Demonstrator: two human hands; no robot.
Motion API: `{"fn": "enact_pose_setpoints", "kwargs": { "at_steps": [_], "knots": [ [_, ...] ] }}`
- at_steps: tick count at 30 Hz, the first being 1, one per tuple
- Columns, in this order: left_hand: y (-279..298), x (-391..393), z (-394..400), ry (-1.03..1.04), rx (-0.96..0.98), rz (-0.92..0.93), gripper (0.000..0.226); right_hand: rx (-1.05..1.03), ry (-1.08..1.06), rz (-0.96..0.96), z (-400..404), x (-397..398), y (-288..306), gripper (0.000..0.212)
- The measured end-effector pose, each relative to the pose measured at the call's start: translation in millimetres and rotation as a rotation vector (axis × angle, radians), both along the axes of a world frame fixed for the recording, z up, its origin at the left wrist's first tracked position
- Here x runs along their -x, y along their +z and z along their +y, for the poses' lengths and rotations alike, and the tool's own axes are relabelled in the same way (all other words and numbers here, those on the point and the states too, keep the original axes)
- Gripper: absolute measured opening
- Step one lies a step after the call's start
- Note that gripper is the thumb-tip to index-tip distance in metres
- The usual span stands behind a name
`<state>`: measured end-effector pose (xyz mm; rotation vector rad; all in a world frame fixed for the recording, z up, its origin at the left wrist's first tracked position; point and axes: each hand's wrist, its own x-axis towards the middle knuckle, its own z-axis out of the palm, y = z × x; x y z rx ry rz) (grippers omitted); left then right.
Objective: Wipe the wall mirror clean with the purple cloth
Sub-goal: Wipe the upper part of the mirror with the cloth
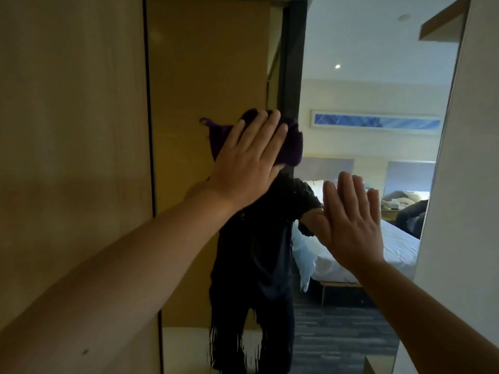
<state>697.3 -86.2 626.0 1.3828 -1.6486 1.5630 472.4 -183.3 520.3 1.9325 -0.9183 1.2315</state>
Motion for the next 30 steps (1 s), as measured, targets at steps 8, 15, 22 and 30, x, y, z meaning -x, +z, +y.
{"fn": "enact_pose_setpoints", "kwargs": {
  "at_steps": [8, 15, 22, 30],
  "knots": [
    [-183, -11, 12, -0.006, -0.152, -0.143, 0.068, 0.032, 0.053, -0.061, -2, -5, -3, 0.062],
    [-292, -28, 23, 0.024, -0.215, -0.224, 0.059, -0.024, 0.031, -0.037, 1, -2, -1, 0.065],
    [-241, -12, 29, -0.212, -0.217, -0.084, 0.036, -0.112, 0.063, -0.065, 12, 37, 7, 0.065],
    [-13, 45, -8, -0.346, 0.112, 0.046, 0.046, -0.186, -0.111, -0.016, -4, 64, 6, 0.076]
  ]
}}
